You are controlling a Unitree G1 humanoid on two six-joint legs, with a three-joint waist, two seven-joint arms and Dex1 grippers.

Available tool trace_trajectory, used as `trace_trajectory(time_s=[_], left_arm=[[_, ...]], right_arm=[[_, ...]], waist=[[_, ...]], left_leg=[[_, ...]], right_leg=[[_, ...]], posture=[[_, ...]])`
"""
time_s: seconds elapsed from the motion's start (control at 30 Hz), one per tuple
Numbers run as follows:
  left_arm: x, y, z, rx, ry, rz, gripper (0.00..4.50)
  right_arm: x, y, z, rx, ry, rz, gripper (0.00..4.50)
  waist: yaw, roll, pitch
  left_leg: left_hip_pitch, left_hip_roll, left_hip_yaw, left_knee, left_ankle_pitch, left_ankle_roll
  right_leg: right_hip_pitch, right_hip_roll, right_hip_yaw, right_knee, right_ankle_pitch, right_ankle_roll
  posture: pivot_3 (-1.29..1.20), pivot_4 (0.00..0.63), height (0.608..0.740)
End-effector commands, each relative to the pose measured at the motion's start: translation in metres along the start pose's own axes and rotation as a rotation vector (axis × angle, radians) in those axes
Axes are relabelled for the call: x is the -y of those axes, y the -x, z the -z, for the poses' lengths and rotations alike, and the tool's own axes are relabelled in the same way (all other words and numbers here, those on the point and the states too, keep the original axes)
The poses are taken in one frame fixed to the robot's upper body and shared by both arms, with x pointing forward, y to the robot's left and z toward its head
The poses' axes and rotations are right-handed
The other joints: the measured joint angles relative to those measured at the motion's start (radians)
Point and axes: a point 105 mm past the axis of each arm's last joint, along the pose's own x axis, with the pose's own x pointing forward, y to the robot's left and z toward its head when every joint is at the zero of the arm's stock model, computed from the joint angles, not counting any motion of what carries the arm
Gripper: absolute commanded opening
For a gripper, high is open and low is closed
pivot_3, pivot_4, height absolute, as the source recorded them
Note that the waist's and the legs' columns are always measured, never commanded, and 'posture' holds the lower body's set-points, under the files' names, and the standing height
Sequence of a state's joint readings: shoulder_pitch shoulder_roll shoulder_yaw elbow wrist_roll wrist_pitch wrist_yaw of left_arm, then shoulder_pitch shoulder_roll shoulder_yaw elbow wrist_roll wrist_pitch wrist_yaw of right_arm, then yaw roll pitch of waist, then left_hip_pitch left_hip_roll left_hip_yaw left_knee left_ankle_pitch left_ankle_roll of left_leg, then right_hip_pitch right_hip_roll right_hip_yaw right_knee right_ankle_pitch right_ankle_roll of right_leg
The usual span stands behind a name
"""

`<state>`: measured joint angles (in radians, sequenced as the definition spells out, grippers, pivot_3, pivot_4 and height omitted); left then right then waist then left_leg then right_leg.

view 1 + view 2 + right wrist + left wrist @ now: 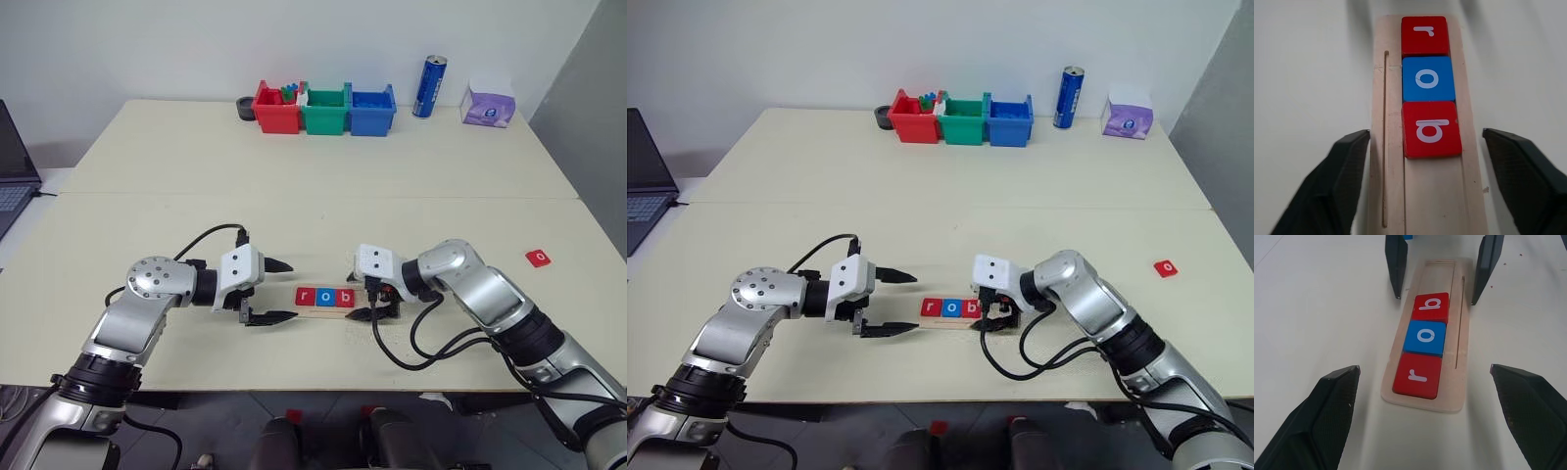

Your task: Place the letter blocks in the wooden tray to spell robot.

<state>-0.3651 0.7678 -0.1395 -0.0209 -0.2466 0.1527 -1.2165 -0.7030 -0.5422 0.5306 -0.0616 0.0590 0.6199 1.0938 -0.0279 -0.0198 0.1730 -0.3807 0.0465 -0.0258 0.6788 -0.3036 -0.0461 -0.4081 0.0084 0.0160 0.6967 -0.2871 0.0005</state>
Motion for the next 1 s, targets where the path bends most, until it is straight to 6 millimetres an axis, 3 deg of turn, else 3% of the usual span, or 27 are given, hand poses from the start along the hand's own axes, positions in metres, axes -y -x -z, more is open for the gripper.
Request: trace_trajectory(time_s=[0.03,0.17,0.23,0.43,0.63,1.0], left_arm=[[-0.001,0.0,-0.011,0.017,-0.039,-0.007,4.5],[-0.001,0.001,-0.011,0.016,-0.039,-0.014,4.5],[-0.002,0.001,-0.01,0.015,-0.038,-0.017,4.5],[-0.003,0.004,-0.009,0.015,-0.028,-0.024,4.5],[-0.005,0.005,-0.009,0.019,-0.029,-0.027,4.5],[-0.005,0.004,-0.009,0.02,-0.038,-0.031,4.5]], right_arm=[[0.008,0.015,-0.022,0.061,0.041,0.033,4.47],[0.006,0.027,-0.03,0.102,0.03,0.052,4.47],[0.0,0.031,-0.027,0.105,0.03,0.056,4.07],[-0.019,0.027,-0.024,0.128,0.051,0.067,2.12],[-0.024,0.012,-0.016,0.102,0.064,0.081,0.03],[-0.026,-0.004,-0.012,0.073,0.05,0.071,0.03]], waist=[[0.0,0.0,0.0],[0.0,0.0,0.0],[0.001,0.0,0.0],[0.001,0.0,0.0],[-0.003,0.0,0.0],[-0.001,0.0,0.0]], left_leg=[[0.0,0.0,0.0,0.0,0.0,0.0],[0.0,0.0,0.0,0.0,0.0,0.0],[0.0,0.0,0.0,0.0,0.0,0.0],[0.0,0.0,0.0,0.0,0.0,0.0],[0.0,0.0,0.0,0.0,0.0,0.0],[0.0,0.0,0.0,0.0,0.0,0.0]], right_leg=[[0.0,0.0,0.0,0.0,0.0,0.0],[0.0,0.0,0.0,0.0,0.0,0.0],[0.0,0.0,0.0,0.0,0.0,0.0],[0.0,0.0,0.0,0.0,0.0,0.0],[0.0,0.0,0.0,0.001,0.0,0.0],[0.0,0.0,0.0,0.001,0.0,0.0]], posture=[[0.0,0.15,0.74],[0.0,0.15,0.74],[0.0,0.15,0.74],[0.0,0.15,0.74],[0.0,0.15,0.74],[0.0,0.15,0.74]])
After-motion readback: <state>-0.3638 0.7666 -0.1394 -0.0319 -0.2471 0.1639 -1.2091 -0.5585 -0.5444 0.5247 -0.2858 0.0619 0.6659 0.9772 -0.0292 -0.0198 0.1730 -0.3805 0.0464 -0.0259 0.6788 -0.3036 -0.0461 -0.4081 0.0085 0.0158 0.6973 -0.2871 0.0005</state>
